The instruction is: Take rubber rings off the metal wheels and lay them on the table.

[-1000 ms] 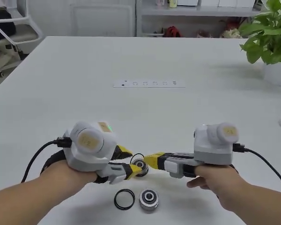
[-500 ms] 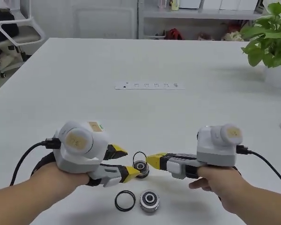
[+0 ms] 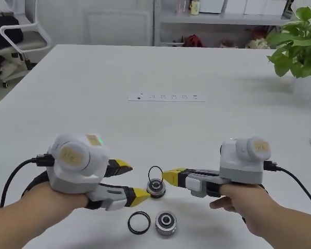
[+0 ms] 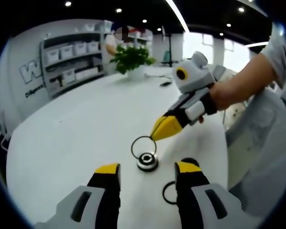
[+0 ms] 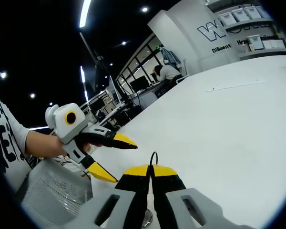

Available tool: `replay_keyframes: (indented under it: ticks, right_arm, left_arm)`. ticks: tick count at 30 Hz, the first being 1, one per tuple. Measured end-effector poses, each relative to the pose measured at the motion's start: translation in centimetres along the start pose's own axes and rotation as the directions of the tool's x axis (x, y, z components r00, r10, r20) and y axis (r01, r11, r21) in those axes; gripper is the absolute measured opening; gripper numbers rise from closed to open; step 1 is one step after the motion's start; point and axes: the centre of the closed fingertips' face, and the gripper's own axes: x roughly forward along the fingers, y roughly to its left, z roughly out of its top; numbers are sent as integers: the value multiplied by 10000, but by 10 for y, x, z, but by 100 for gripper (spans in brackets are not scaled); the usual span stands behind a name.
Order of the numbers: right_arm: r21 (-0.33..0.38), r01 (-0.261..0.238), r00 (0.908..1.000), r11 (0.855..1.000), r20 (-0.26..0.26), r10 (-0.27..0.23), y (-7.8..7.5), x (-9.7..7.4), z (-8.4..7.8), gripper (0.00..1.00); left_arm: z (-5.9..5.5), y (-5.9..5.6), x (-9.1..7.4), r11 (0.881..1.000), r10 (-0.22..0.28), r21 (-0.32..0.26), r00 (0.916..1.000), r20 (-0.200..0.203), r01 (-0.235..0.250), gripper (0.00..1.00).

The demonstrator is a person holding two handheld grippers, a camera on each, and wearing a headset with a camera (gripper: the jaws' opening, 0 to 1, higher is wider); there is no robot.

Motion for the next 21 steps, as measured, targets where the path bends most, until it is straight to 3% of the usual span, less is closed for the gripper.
replay_keyframes:
  ticks: [5,21]
  right_arm:
    - [-21,-77,10000,10000,49,77,3,1,2,0]
    - [-131,-328,9995,9994,18,328,14,4,5,0]
  left_arm:
    - [4,2,-8,9999,112,-118,9997,206,-109,50]
    - [1,9,-30,9994,310,-140,9993,212,-307,57]
